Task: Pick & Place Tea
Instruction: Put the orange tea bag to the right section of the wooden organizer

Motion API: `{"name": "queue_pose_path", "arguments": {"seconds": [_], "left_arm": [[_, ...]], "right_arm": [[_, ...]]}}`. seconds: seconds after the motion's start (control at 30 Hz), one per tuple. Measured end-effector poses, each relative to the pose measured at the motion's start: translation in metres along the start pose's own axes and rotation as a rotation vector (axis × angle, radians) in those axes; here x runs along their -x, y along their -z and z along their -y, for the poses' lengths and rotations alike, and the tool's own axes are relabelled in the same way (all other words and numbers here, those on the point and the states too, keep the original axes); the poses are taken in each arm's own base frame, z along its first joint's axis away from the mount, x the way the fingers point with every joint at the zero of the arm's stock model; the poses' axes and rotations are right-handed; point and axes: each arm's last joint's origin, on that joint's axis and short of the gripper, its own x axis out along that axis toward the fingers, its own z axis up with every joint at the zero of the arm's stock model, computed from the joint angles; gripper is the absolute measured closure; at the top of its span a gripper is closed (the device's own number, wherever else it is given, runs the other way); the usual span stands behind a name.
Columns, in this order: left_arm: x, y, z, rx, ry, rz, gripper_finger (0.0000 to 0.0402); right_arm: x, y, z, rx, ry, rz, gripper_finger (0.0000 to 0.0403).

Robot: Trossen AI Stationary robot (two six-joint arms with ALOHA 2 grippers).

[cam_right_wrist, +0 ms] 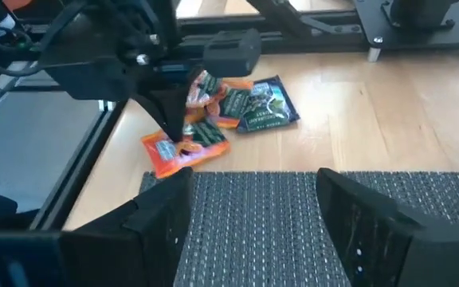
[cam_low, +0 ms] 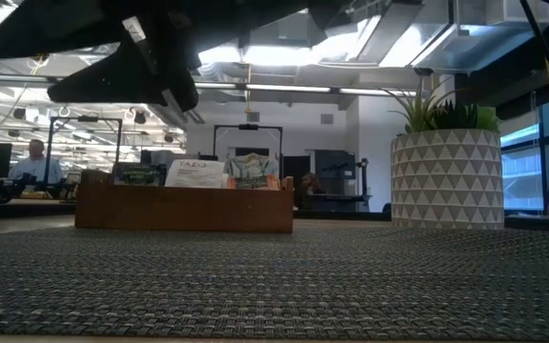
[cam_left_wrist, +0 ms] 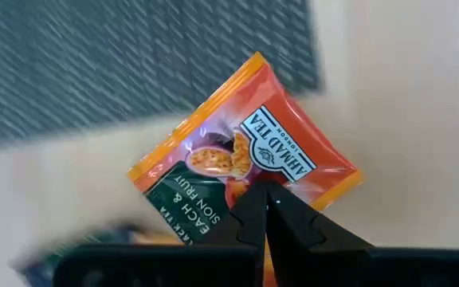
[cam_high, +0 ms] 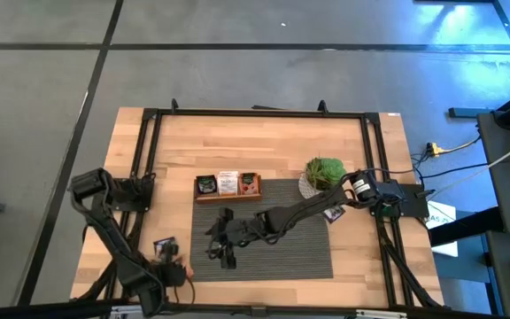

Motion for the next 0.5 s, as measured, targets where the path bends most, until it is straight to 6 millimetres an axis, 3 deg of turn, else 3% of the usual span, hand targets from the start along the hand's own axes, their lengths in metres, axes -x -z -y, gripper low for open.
{"name": "queue_pose_path", "arguments": {"seconds": [0.3,0.5], "left_arm": [[-0.008,-0.017,-0.016,-0.176,-0.117,0.064,0.0399],[-0.010,-0.023,-0.021,-0.308,-0.163,0.082,0.0399]], "right_arm": [[-0.021,0.027,0.013,-0.131,0.028,-0.055,0.0138],[-0.032,0.033,0.039,-0.398,-0.002,-0.066,0.0138]]}}
